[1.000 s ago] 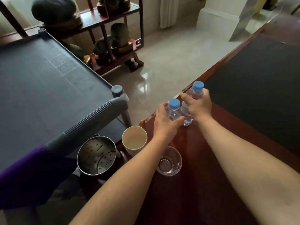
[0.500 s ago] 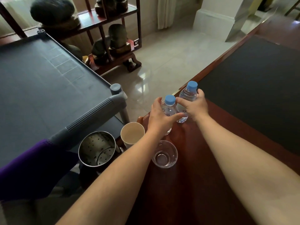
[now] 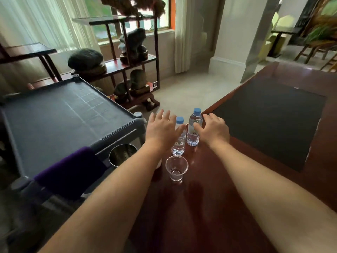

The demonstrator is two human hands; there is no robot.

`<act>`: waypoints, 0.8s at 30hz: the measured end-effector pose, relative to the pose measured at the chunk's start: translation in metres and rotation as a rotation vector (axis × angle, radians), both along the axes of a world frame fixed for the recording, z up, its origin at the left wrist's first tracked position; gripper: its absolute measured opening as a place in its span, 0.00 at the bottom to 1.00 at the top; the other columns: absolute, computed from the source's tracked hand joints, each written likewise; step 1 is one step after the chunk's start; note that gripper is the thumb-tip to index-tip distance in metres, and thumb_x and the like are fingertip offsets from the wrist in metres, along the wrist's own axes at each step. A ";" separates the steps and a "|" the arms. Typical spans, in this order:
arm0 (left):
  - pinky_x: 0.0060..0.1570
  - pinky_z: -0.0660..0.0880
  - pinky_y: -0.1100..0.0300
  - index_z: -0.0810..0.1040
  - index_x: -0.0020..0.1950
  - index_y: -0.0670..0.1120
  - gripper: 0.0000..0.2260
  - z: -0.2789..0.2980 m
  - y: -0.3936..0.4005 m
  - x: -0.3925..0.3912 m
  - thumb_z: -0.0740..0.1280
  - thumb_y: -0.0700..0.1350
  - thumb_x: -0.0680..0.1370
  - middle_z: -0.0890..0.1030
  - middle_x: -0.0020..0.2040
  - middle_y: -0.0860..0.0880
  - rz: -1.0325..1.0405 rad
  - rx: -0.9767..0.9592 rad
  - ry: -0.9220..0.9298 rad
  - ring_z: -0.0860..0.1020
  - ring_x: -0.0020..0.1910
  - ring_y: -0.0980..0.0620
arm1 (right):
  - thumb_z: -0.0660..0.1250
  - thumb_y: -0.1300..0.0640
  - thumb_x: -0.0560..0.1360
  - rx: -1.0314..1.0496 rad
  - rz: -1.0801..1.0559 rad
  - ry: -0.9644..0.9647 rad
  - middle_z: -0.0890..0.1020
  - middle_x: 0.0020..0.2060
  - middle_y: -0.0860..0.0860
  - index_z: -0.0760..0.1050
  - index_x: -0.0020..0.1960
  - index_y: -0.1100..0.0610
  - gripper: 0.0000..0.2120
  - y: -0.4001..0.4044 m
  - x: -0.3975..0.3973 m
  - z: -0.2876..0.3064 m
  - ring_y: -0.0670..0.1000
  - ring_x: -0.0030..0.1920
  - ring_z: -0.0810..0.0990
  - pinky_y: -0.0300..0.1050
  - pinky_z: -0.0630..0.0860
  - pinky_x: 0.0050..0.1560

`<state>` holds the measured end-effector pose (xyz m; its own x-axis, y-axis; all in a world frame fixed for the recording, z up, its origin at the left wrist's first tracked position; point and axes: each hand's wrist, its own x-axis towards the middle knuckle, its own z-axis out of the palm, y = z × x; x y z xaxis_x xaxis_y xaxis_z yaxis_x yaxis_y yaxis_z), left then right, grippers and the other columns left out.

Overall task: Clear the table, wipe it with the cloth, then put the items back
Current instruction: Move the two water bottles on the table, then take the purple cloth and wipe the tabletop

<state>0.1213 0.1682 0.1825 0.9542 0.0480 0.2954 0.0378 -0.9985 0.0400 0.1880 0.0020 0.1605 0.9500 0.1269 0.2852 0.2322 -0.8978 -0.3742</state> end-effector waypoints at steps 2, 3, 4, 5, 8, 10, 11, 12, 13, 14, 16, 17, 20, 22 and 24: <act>0.73 0.56 0.43 0.69 0.71 0.48 0.26 0.011 0.004 -0.018 0.49 0.63 0.81 0.67 0.74 0.45 0.035 0.066 0.021 0.59 0.75 0.44 | 0.59 0.40 0.76 -0.103 0.038 -0.042 0.72 0.68 0.54 0.72 0.68 0.54 0.27 0.002 -0.016 0.012 0.58 0.68 0.68 0.54 0.63 0.66; 0.73 0.56 0.43 0.68 0.72 0.48 0.27 0.016 0.006 -0.027 0.49 0.63 0.81 0.66 0.75 0.45 0.053 0.086 0.029 0.59 0.76 0.43 | 0.59 0.40 0.76 -0.144 0.057 -0.059 0.72 0.68 0.54 0.72 0.67 0.54 0.26 0.003 -0.024 0.017 0.58 0.68 0.67 0.54 0.61 0.67; 0.73 0.56 0.42 0.68 0.72 0.48 0.27 0.020 0.008 -0.036 0.50 0.63 0.81 0.65 0.76 0.45 0.069 0.103 0.036 0.58 0.76 0.43 | 0.59 0.40 0.76 -0.183 0.077 -0.074 0.72 0.69 0.54 0.73 0.66 0.53 0.25 0.004 -0.030 0.022 0.58 0.68 0.66 0.55 0.60 0.68; 0.73 0.55 0.42 0.67 0.73 0.48 0.27 0.024 0.011 -0.045 0.50 0.63 0.81 0.65 0.76 0.45 0.082 0.122 0.041 0.58 0.77 0.43 | 0.59 0.40 0.76 -0.226 0.100 -0.095 0.71 0.69 0.54 0.73 0.66 0.53 0.25 0.005 -0.037 0.026 0.58 0.69 0.65 0.55 0.59 0.68; 0.73 0.56 0.42 0.68 0.72 0.48 0.27 0.032 0.022 -0.067 0.52 0.63 0.81 0.66 0.75 0.44 0.114 0.148 0.037 0.59 0.76 0.43 | 0.58 0.40 0.75 -0.296 0.146 -0.148 0.72 0.68 0.53 0.74 0.65 0.52 0.24 0.013 -0.051 0.037 0.57 0.68 0.66 0.54 0.60 0.66; 0.72 0.56 0.42 0.68 0.72 0.48 0.27 0.034 0.035 -0.079 0.52 0.63 0.81 0.66 0.75 0.45 0.147 0.118 0.033 0.59 0.76 0.43 | 0.58 0.41 0.75 -0.248 0.155 -0.140 0.73 0.67 0.54 0.75 0.64 0.53 0.24 0.021 -0.059 0.043 0.58 0.67 0.66 0.53 0.62 0.64; 0.72 0.56 0.42 0.68 0.73 0.48 0.27 0.034 0.042 -0.086 0.53 0.63 0.81 0.67 0.75 0.45 0.168 0.101 0.033 0.60 0.76 0.43 | 0.58 0.41 0.75 -0.220 0.164 -0.131 0.74 0.66 0.54 0.75 0.64 0.54 0.24 0.027 -0.062 0.045 0.58 0.67 0.67 0.53 0.63 0.64; 0.72 0.57 0.42 0.68 0.72 0.48 0.26 0.033 0.050 -0.093 0.53 0.63 0.81 0.68 0.74 0.45 0.188 0.086 0.031 0.61 0.75 0.44 | 0.58 0.41 0.75 -0.199 0.176 -0.123 0.74 0.65 0.55 0.75 0.64 0.54 0.24 0.033 -0.065 0.046 0.58 0.66 0.68 0.53 0.64 0.63; 0.72 0.59 0.42 0.69 0.71 0.48 0.26 0.031 0.057 -0.100 0.53 0.63 0.80 0.70 0.72 0.46 0.210 0.072 0.030 0.63 0.74 0.44 | 0.59 0.41 0.76 -0.188 0.190 -0.115 0.75 0.65 0.55 0.75 0.64 0.55 0.24 0.039 -0.067 0.047 0.58 0.65 0.68 0.53 0.65 0.62; 0.71 0.60 0.43 0.70 0.70 0.48 0.25 0.029 0.067 -0.108 0.53 0.63 0.80 0.71 0.70 0.46 0.237 0.058 0.033 0.64 0.72 0.44 | 0.58 0.41 0.76 -0.185 0.206 -0.109 0.75 0.64 0.55 0.75 0.64 0.55 0.24 0.048 -0.069 0.048 0.58 0.64 0.69 0.53 0.66 0.60; 0.69 0.63 0.44 0.70 0.69 0.49 0.24 0.025 0.087 -0.121 0.53 0.62 0.81 0.73 0.68 0.47 0.297 0.026 0.048 0.66 0.70 0.45 | 0.58 0.41 0.76 -0.181 0.236 -0.089 0.76 0.63 0.55 0.75 0.64 0.55 0.24 0.067 -0.071 0.048 0.58 0.62 0.70 0.51 0.68 0.57; 0.68 0.64 0.45 0.69 0.69 0.49 0.24 0.022 0.100 -0.129 0.53 0.62 0.81 0.73 0.68 0.47 0.334 0.002 0.057 0.67 0.70 0.45 | 0.58 0.41 0.75 -0.171 0.254 -0.072 0.76 0.62 0.55 0.75 0.64 0.55 0.24 0.080 -0.073 0.047 0.58 0.62 0.71 0.51 0.68 0.56; 0.65 0.66 0.46 0.70 0.69 0.47 0.24 0.014 0.133 -0.149 0.53 0.61 0.81 0.73 0.68 0.46 0.451 -0.092 0.068 0.68 0.68 0.44 | 0.59 0.41 0.76 -0.072 0.312 0.016 0.77 0.61 0.57 0.74 0.64 0.55 0.24 0.123 -0.079 0.042 0.60 0.60 0.72 0.51 0.69 0.54; 0.61 0.68 0.46 0.71 0.68 0.46 0.24 0.009 0.154 -0.163 0.54 0.61 0.81 0.74 0.66 0.43 0.548 -0.178 0.046 0.71 0.65 0.42 | 0.59 0.42 0.76 0.047 0.347 0.100 0.78 0.59 0.58 0.75 0.64 0.55 0.24 0.155 -0.086 0.038 0.60 0.58 0.74 0.50 0.70 0.52; 0.58 0.70 0.46 0.70 0.69 0.46 0.24 0.005 0.172 -0.176 0.55 0.60 0.81 0.74 0.66 0.41 0.670 -0.304 0.009 0.71 0.64 0.40 | 0.61 0.43 0.75 0.176 0.378 0.204 0.79 0.60 0.58 0.74 0.66 0.56 0.25 0.187 -0.092 0.034 0.59 0.58 0.75 0.49 0.71 0.53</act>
<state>-0.0543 0.3403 0.1878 0.6937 0.7002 0.1686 0.6377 -0.7060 0.3082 0.0956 0.1894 0.1947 0.8856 0.4412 0.1451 0.4363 -0.6832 -0.5856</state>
